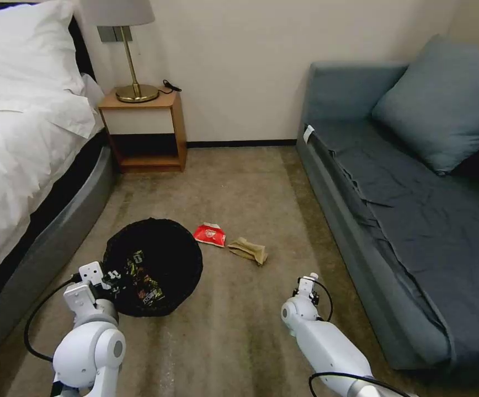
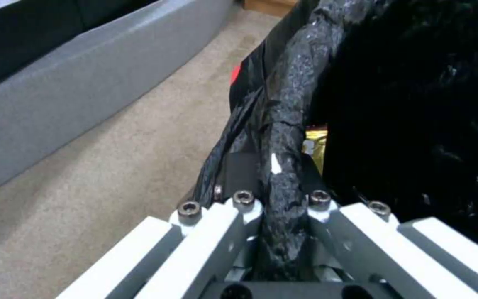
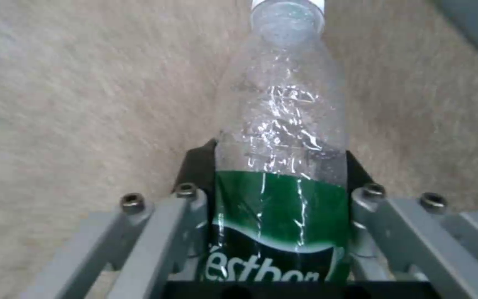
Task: Pick up the trash bin, then pick up the garbage on the floor and place it into the trash bin.
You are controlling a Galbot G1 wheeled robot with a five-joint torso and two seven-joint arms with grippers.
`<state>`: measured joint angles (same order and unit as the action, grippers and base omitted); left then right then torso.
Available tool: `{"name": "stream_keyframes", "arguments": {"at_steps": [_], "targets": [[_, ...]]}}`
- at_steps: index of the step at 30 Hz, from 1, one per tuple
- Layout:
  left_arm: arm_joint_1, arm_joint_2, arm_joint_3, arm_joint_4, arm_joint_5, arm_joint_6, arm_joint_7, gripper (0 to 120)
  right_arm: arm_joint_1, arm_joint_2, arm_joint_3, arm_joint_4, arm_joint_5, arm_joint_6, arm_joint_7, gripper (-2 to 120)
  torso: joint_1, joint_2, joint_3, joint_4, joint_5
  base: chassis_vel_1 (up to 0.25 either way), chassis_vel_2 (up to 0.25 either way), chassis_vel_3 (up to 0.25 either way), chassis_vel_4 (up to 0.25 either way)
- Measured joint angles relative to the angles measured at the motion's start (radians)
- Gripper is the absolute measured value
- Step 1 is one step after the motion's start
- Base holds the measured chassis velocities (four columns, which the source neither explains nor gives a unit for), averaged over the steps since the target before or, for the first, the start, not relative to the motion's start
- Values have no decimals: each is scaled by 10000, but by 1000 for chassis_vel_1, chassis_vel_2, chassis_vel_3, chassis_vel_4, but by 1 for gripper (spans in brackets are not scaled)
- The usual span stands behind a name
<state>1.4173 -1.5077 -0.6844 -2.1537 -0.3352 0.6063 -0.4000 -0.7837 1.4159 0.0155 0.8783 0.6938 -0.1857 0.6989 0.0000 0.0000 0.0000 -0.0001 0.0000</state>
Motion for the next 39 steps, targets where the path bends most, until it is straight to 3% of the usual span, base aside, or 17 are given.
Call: {"name": "stream_keyframes", "arguments": {"at_steps": [3, 5, 6, 8, 10, 11, 14, 15, 21, 30, 37, 39], "targets": [[-1, 0, 2, 0, 0, 2, 0, 2, -37, -27, -6, 90, -4, 0, 11, 30, 0, -1, 0, 1, 0, 0, 0, 0, 0], [-4, 9, 13, -2, -3, 23, -10, 2, -610, -429, -94, 1659, -85, 17, 19, 24, 0, 0, 0, -2, 0, 0, 0, 0, 0], [-4, 9, 13, -2, -3, 23, -10, 2, -610, -429, -94, 1659, -85, 17, 19, 24, 0, 0, 0, -2, 0, 0, 0, 0, 0], [-4, 14, 41, -2, -8, 37, -11, 2, -1057, -797, -245, 3614, -3, 85, -105, 24, 0, 0, 0, -2, 1, 0, 0, 0, 0], [1, 15, 104, 65, -8, 45, -27, 2, -1353, -1222, -874, 6399, 809, 235, -175, 24, 0, 0, 0, -1, 1, 0, 0, 0, 0], [1, 15, 104, 65, -8, 45, -27, 2, -1353, -1222, -874, 6399, 809, 235, -175, 24, 0, 0, 0, -1, 1, 0, 0, 0, 0], [31, 13, 319, 188, -27, 79, -42, 2, -966, -1360, -2496, 9506, 2108, 487, -49, 24, 0, 1, -1, 2, -3, 0, 0, 0, 0], [36, 12, 370, 211, -30, 94, -55, 2, -787, -1310, -2921, 9839, 2238, 557, 8, 24, 0, 0, -1, 1, -3, 0, 0, 0, 0], [65, -27, 581, 237, -55, 176, -60, 2, 166, -957, -5042, 10187, 2419, 839, 172, 24, 0, 0, -1, 2, -2, 0, 0, 0, 0], [142, -154, 706, 110, -47, 200, -78, 2, 770, -577, -6914, 8769, 1896, 898, 307, 25, 0, 0, 0, 1, -2, 0, 0, 0, 0], [206, -188, 673, -30, -37, 204, -80, 2, 690, -744, -6753, 8565, 1487, 889, 248, 53, 0, 0, -1, 1, -1, 0, 0, 0, 0], [209, -194, 674, -41, -36, 204, -80, 2, 687, -760, -6716, 8591, 1477, 879, 241, 54, 0, 0, 0, 1, 0, 0, 0, 0, 0]]}}
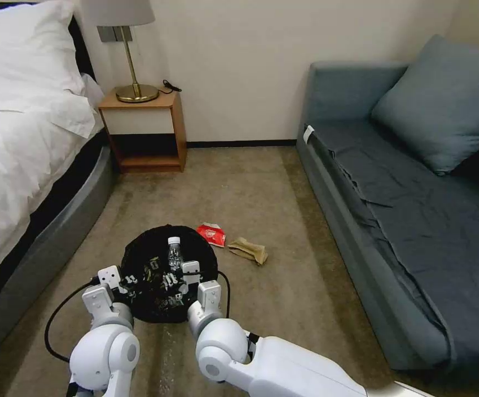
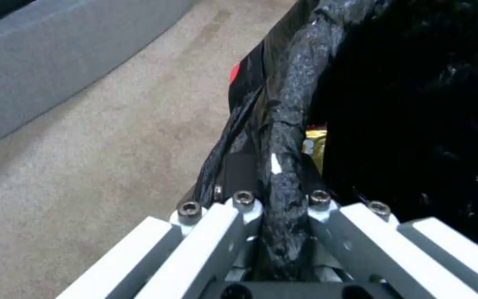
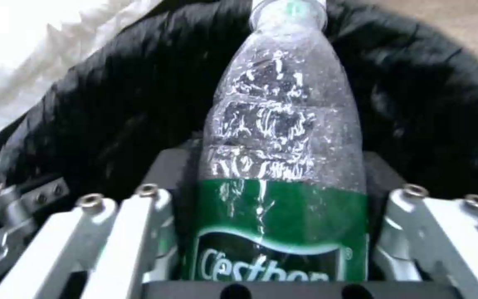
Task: Pick up the trash bin, then pick up the garbage on the floor and place it into the trash bin.
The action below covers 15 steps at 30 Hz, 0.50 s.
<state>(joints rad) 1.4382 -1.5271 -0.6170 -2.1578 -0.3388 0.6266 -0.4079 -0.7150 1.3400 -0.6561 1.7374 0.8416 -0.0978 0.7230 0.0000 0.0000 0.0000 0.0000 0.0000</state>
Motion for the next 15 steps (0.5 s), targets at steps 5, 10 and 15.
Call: {"name": "stream_keyframes", "arguments": {"at_steps": [5, 10, 15], "targets": [[4, -31, 26, -21, 11, 2, 0, 2, -88, -38, 111, 161, -6, -116, -15, 74, 0, 0, 0, 0, 0, 0, 0, 0, 0], [2, -41, 31, -25, 16, 3, 1, 2, -161, -8, 68, 189, -96, -151, -2, 90, 0, 0, 0, 0, 0, 0, 0, 0, 0], [2, -36, -64, -47, 0, 4, -3, 2, -222, -180, 691, 739, -413, -157, -24, 99, 0, 1, 0, 2, 0, 0, 0, 0, 0]]}}
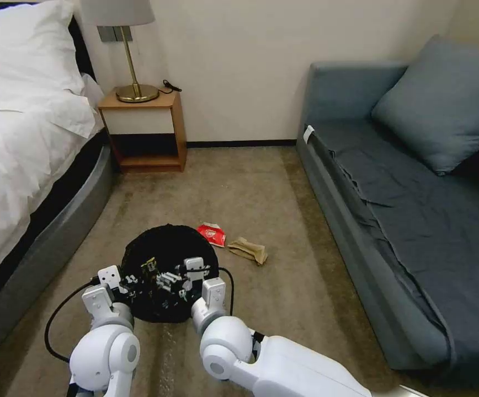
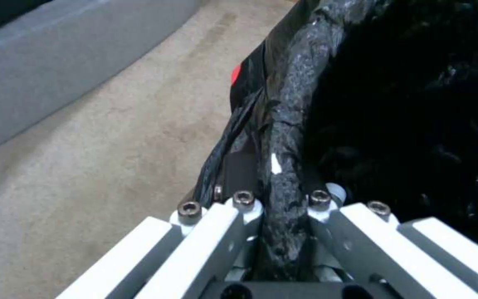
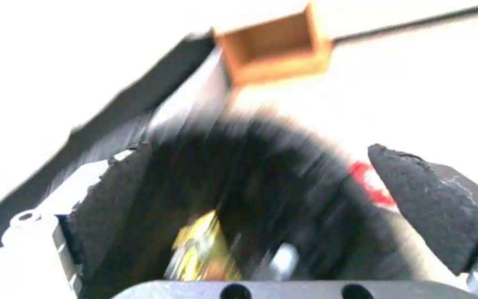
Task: Pick up the trash bin, then pick up the garbage on the floor and place it into the trash bin.
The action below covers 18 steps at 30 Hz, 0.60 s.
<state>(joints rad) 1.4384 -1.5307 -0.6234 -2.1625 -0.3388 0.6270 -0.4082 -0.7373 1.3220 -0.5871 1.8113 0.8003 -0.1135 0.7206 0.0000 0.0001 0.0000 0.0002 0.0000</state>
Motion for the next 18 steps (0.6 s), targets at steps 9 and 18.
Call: {"name": "stream_keyframes", "arguments": {"at_steps": [9, 18], "targets": [[42, 183, -458, -39, -21, 7, -75, 2, -1610, -1978, 3999, 2155, -2600, 761, -1271, 100, 0, -1, 0, -3, 3, 0, 0, 0, 0], [119, 221, -627, 20, 22, -106, -78, 2, -6059, -1392, 7322, 4208, -6276, 1385, -2042, 100, -1, 0, -1, -5, 1, 0, 0, 0, 0]]}}
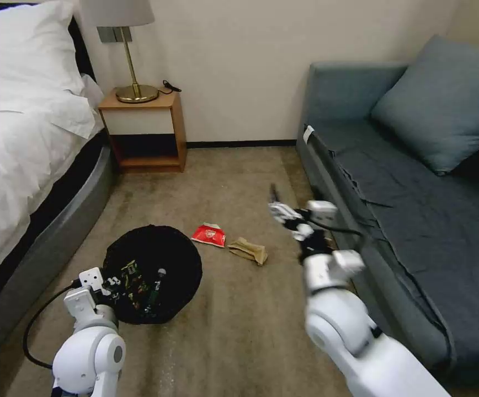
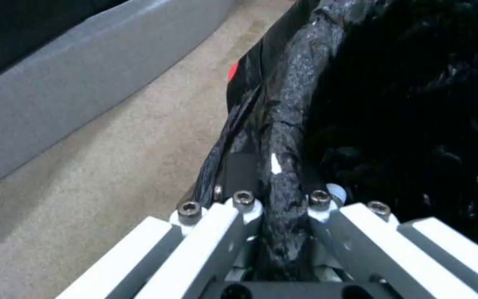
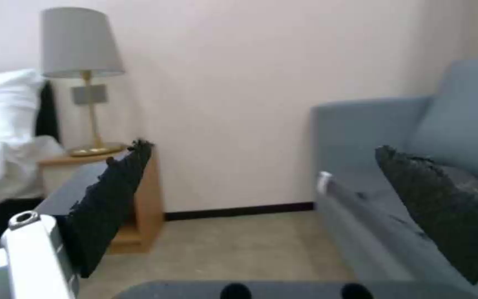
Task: Pick up the trash bin, then pick up the garbage on the floor and place it into the trash bin.
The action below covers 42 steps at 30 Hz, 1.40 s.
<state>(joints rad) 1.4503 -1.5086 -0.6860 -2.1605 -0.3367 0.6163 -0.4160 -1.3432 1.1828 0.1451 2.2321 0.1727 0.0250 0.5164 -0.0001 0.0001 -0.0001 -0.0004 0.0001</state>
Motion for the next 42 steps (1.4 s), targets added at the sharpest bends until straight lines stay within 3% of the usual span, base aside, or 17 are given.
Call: {"name": "stream_keyframes", "arguments": {"at_steps": [4, 12, 22, 42], "targets": [[11, 0, -3, -70, 21, -38, 0, 2, -1408, 545, 214, 182, -1039, 759, -138, 100, 0, 0, 0, 2, -2, 0, 0, 0, 0], [-1, -22, -53, -299, 22, -18, 0, 2, -2147, 1073, 192, 125, -1863, 1284, -222, 100, -1, 0, 0, 4, -1, 0, 0, 0, 0], [65, -83, -80, -442, 48, -12, -4, 2, -2010, 1087, 45, -54, -1876, 1357, -231, 100, -1, 0, 0, 4, -2, -35, 50, 41, -37], [-90, -86, -252, -251, 54, -11, -13, 2, -1172, 877, -243, -666, -1425, 1102, -194, 100, 0, 0, 2, 4, -1, -168, 169, 164, -168]]}}
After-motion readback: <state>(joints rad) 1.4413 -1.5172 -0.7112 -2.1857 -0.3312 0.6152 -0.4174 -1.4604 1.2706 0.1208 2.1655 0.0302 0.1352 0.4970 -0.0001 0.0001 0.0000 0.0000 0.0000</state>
